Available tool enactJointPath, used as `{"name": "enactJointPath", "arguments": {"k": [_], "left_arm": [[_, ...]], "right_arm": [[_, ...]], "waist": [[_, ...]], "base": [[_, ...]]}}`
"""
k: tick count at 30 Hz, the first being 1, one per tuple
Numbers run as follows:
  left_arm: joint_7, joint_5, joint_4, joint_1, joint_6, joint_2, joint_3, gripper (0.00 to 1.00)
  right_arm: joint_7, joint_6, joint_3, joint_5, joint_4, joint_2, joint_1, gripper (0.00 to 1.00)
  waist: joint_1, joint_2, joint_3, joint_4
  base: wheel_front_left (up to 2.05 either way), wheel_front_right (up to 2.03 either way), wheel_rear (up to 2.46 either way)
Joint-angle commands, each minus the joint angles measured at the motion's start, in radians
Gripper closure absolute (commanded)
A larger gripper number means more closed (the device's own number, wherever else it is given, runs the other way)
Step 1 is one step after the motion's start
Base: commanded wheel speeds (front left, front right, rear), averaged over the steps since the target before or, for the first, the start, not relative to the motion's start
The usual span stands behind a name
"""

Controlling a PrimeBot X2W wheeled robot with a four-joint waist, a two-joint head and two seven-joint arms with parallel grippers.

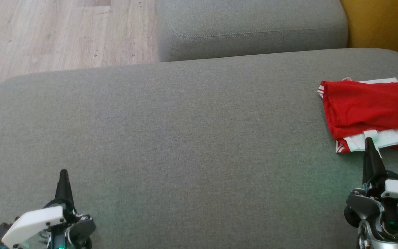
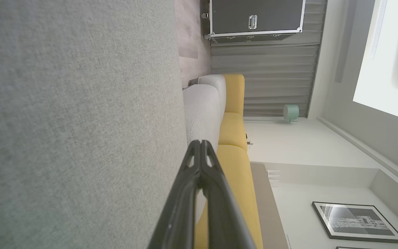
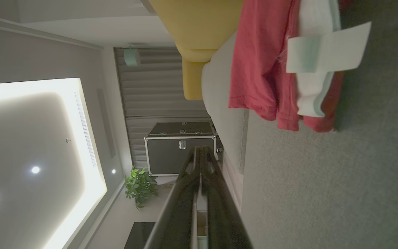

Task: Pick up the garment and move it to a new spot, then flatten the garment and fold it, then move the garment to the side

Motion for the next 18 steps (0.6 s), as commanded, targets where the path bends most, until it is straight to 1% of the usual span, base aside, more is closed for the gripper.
{"name": "enactJointPath", "arguments": {"k": [1, 18], "left_arm": [[0.007, -0.006, -0.036, -0.051, -0.007, 0.009, 0.039, 1.00], [0.007, -0.006, -0.036, -0.051, -0.007, 0.009, 0.039, 1.00]], "right_arm": [[0.007, -0.001, 0.020, 0.007, -0.038, -0.004, -0.018, 1.00], [0.007, -0.001, 0.020, 0.006, -0.038, -0.004, -0.018, 1.00]], "waist": [[0.0000, 0.0000, 0.000, 0.000], [0.0000, 0.0000, 0.000, 0.000]], "base": [[0.00, 0.00, 0.00], [0.00, 0.00, 0.00]]}}
